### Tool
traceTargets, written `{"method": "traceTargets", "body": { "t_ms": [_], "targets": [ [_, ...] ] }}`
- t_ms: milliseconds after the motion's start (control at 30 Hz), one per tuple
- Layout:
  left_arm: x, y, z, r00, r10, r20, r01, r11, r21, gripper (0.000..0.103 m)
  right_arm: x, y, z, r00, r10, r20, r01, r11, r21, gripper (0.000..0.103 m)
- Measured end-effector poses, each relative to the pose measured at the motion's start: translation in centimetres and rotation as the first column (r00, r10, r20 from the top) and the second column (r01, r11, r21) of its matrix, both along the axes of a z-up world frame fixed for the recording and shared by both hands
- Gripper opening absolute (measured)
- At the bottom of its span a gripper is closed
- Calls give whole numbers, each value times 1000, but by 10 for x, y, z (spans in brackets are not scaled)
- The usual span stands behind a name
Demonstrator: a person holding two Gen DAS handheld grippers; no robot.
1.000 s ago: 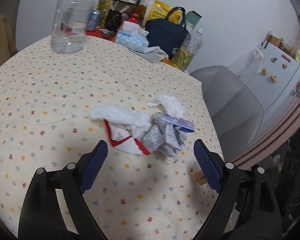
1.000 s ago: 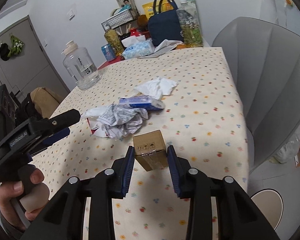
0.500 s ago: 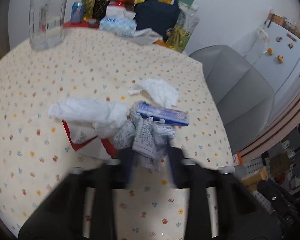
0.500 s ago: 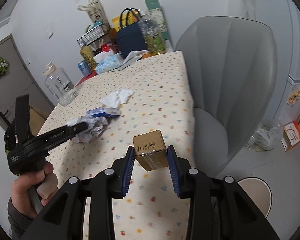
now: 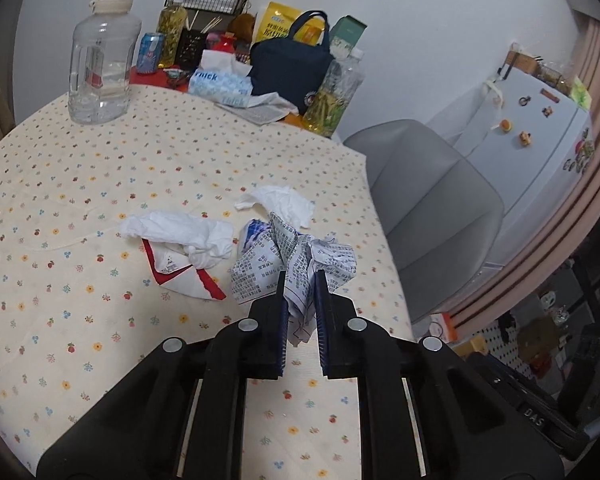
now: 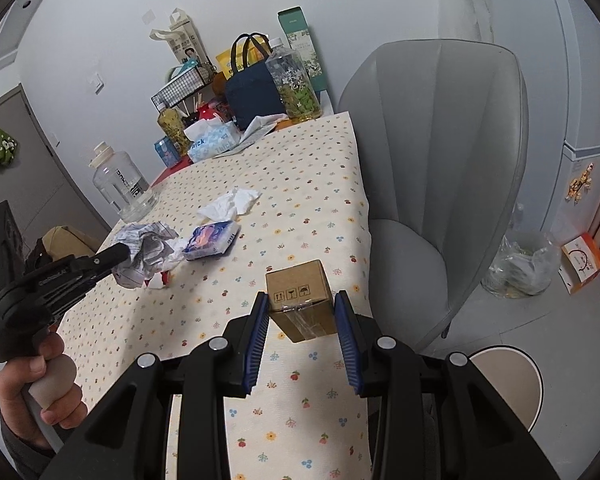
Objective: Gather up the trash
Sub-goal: 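Carry the cardboard box and crumpled paper with both tools over the trash bin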
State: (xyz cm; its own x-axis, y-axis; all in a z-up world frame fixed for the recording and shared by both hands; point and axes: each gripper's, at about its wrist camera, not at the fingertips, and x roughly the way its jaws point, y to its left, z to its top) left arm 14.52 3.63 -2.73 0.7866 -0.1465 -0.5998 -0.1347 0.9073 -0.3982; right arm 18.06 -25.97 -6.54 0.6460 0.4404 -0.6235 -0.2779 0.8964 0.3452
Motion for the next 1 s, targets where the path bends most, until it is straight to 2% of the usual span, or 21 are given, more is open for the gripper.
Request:
{"method": "traceTargets", "body": {
  "t_ms": [67, 433, 1000],
  "targets": [
    [-5, -4, 6, 1000, -9, 25, 9, 1000, -4, 13, -3, -2, 2, 1000, -3, 2, 4, 1000, -7, 34],
    [-14, -45, 15, 996, -81, 31, 80, 997, 20, 13, -23, -36, 17, 998, -45, 43, 44, 999, 24, 34],
    [-1, -131, 4, 969, -248, -10, 249, 968, 46, 13, -33, -113, -4, 982, -190, 6, 190, 982, 5, 34]
  ]
}}
